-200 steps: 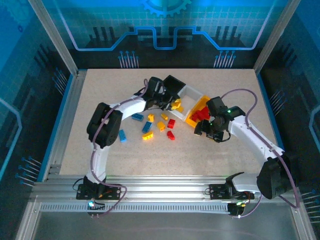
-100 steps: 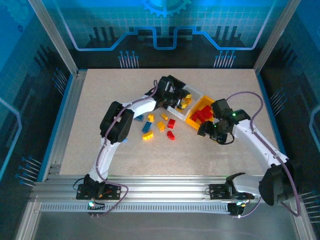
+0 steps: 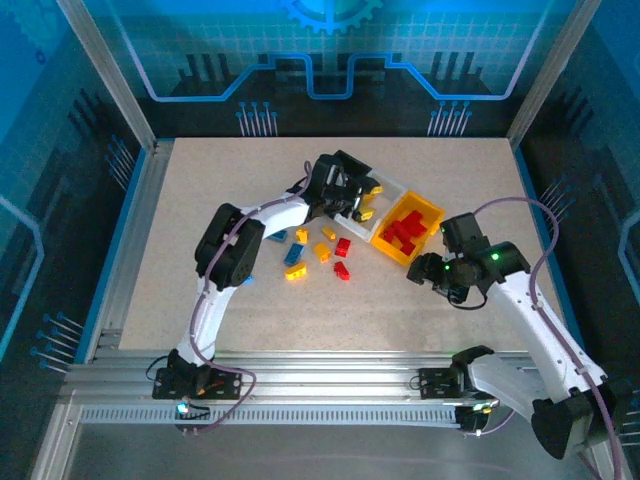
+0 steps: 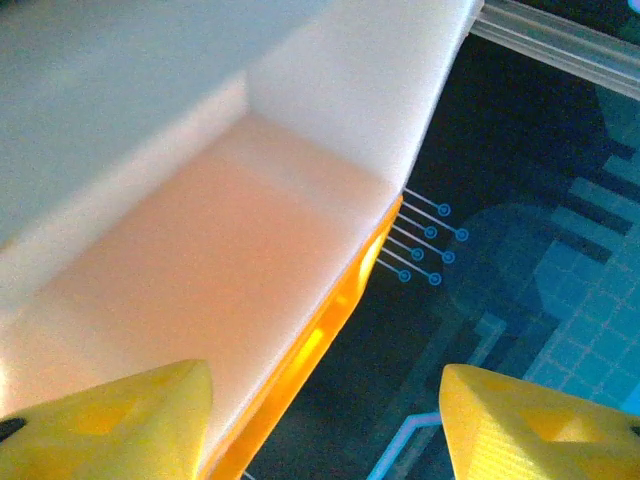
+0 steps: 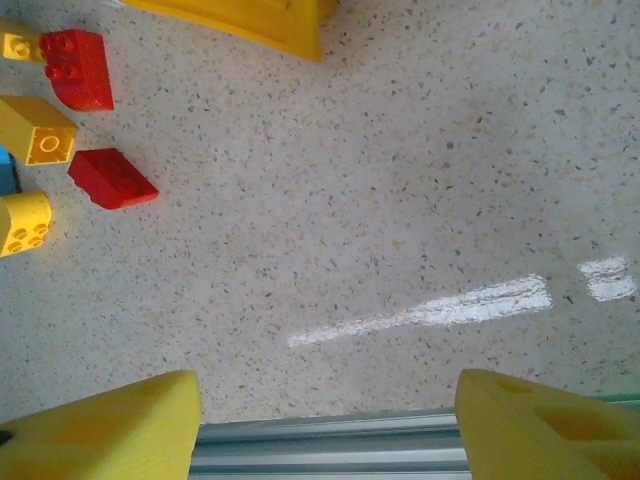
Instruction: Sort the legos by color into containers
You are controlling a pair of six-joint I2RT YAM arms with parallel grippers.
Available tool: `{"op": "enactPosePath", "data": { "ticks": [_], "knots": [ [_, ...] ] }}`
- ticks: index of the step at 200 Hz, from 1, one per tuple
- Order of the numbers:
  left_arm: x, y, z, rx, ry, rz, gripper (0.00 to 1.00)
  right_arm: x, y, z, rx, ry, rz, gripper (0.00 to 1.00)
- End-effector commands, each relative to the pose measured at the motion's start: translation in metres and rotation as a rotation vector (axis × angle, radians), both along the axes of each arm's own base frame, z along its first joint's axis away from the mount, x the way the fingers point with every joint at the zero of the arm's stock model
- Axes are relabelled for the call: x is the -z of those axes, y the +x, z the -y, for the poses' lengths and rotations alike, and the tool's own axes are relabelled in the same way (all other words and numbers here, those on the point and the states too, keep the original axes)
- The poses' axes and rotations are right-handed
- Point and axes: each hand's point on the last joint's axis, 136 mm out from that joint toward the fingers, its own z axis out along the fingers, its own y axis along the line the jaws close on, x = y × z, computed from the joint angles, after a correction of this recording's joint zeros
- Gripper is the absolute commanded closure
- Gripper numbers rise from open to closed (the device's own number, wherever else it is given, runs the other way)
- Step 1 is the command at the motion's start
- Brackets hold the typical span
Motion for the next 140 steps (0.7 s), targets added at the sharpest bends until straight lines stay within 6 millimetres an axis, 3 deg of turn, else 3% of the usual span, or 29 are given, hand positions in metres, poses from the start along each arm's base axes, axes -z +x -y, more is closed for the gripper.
{"op": "enactPosePath", "data": {
  "ticks": [1,43,86,116,140],
  "knots": [
    [-0.065,-0.014,-0.008,0.058,-0.009,0.144,0.36,0.002,-0.001,0.002,-0.007,-0.012,-0.038,0.30],
    [-0.077,-0.058,-0.044,0.121,0.183,0.196,0.33,-0.002,0.030,-0.021,-0.096,0.049,-0.023,0.31],
    [-0.091,-0.121,-0.116,0.152,0.471,0.239,0.28,-0.003,0.061,-0.057,-0.209,0.138,-0.025,0.30],
    [-0.083,-0.170,-0.167,0.135,0.628,0.214,0.25,0.002,0.078,-0.092,-0.382,0.135,-0.042,0.28],
    [-0.078,-0.208,-0.202,0.046,0.658,0.186,0.21,0.012,0.082,-0.126,-0.517,0.113,-0.075,0.23]
  ]
}}
